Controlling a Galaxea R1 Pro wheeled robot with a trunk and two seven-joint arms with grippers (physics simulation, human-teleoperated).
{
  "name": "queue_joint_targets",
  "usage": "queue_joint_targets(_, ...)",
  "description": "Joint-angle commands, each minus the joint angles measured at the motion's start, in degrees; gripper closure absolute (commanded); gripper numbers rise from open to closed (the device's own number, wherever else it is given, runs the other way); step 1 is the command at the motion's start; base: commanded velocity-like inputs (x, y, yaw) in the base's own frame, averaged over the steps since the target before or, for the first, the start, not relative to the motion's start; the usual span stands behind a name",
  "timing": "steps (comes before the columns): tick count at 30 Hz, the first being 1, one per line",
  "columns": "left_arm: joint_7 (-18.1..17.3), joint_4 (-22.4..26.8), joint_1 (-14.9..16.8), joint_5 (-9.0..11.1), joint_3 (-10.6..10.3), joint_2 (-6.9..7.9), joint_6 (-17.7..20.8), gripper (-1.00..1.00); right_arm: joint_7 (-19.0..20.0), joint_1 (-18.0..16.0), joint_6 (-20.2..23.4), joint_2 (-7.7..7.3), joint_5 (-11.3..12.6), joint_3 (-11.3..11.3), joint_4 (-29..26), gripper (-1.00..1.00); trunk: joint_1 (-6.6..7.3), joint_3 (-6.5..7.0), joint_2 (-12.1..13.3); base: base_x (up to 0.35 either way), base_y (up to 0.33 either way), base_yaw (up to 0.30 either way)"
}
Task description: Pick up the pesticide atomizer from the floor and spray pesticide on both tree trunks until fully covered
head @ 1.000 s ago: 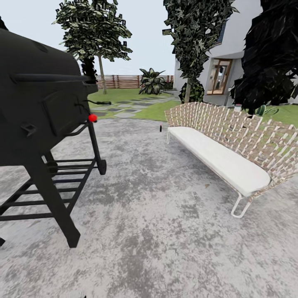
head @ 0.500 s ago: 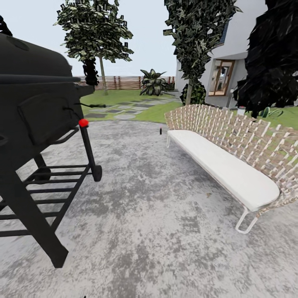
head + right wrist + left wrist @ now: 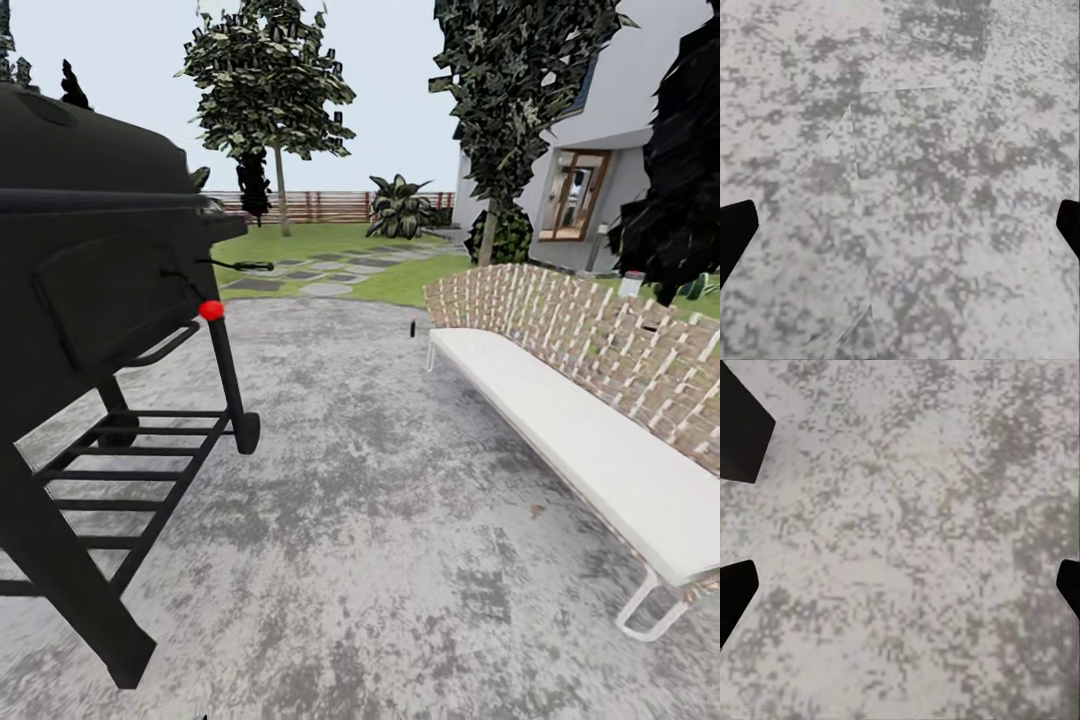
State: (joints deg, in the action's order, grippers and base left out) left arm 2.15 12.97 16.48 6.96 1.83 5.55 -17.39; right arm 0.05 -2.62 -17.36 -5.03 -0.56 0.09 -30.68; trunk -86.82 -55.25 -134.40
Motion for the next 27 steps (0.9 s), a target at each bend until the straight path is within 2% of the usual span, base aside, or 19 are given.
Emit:
queue_joint_targets(1, 0.0, -0.1, 0.0, 0.3, 0.0, -0.01, -0.2, -1.0, 0.0, 0.0, -0.2, 0.0, -0.1, 0.0, 0.0, -1.0, -0.02, 0.02, 0.0, 0.326, -0.113, 0.193)
queue_joint_targets(9, 0.0, -0.1, 0.0, 0.3, 0.0, -0.01, -0.2, -1.0, 0.0, 0.0, -0.1, -0.01, -0.1, 0.0, 0.0, -1.0, -0.02, 0.49, 0.0, 0.326, -0.113, 0.169)
queue_joint_targets(27, 0.0, -0.1, 0.0, 0.3, 0.0, -0.01, -0.2, -1.0, 0.0, 0.0, 0.0, -0.07, -0.1, 0.0, 0.1, -1.0, -0.02, 0.54, 0.0, 0.328, -0.103, 0.008)
